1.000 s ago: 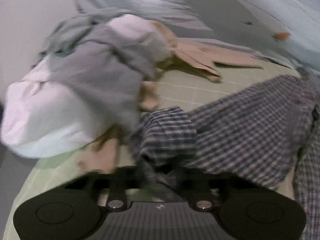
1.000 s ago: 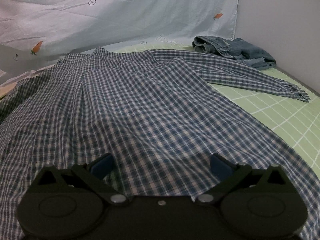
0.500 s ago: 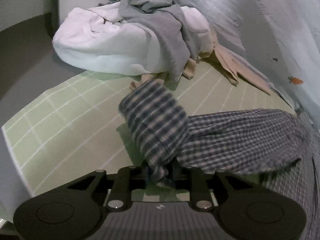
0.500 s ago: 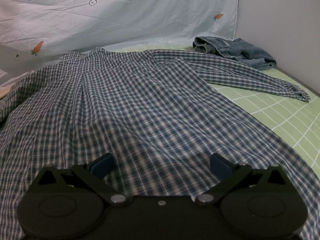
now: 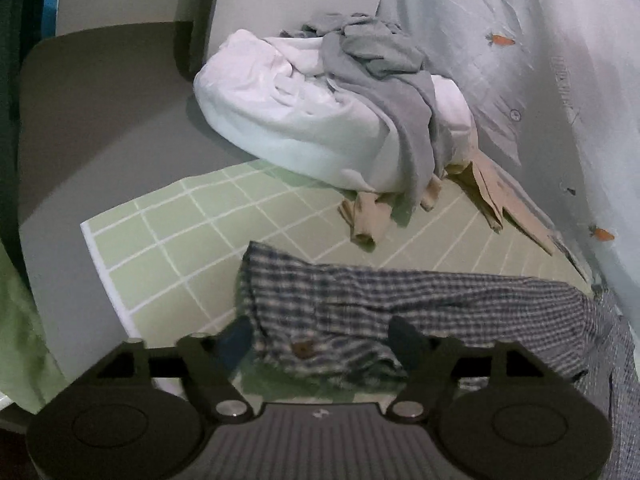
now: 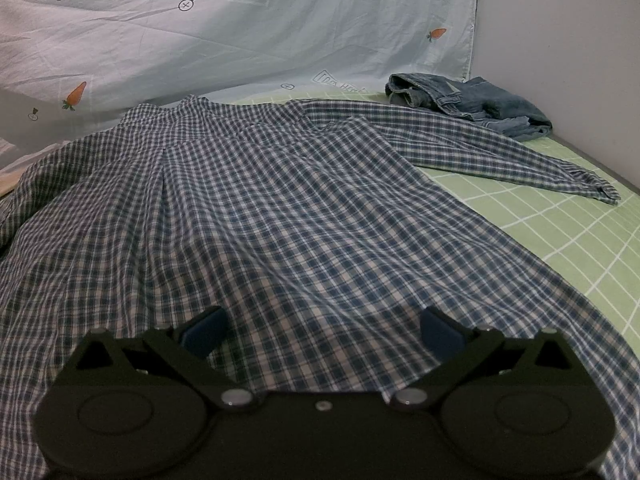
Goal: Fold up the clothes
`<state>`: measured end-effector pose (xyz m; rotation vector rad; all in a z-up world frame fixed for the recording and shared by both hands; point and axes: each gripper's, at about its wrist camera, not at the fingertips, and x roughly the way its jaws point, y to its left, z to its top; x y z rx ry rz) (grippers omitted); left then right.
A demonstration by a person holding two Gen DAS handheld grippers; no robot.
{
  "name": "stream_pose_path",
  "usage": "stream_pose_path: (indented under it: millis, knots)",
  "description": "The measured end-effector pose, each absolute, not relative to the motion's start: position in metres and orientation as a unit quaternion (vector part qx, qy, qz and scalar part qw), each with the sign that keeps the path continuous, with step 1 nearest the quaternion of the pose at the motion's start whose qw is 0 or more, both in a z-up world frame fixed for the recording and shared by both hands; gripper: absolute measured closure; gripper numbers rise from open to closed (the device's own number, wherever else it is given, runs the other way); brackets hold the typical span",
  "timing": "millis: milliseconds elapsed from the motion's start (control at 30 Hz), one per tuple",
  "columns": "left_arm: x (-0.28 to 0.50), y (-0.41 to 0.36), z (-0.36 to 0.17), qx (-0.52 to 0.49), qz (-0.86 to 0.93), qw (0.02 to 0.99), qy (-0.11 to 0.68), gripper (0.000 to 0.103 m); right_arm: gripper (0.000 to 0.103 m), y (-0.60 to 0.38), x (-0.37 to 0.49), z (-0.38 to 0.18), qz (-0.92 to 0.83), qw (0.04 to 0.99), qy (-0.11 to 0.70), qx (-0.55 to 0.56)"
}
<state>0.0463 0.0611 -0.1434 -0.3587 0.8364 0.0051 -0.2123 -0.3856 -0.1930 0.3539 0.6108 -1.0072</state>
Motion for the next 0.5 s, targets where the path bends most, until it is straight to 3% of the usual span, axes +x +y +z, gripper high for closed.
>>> stream_pose_path:
  millis: [367,400,500]
  knots:
    - [0.057,0.048,-0.166,-0.075,0.043,0.895,0.437,0.028,0.000,-0.384,-0.212,-0.193,-0.473,0.817,0.285,0.167]
    - [0.057,0.047,-0.167,-0.066,0.044,0.897,0.434,0.033,0.000,-0.384,-0.212,-0.193,-0.473,0.817,0.285,0.167]
    - [0.061,0.042,-0.166,-0.035,0.039,0.903,0.426,0.065,0.000,-0.385,-0.213,-0.193,-0.472,0.817,0.285,0.167]
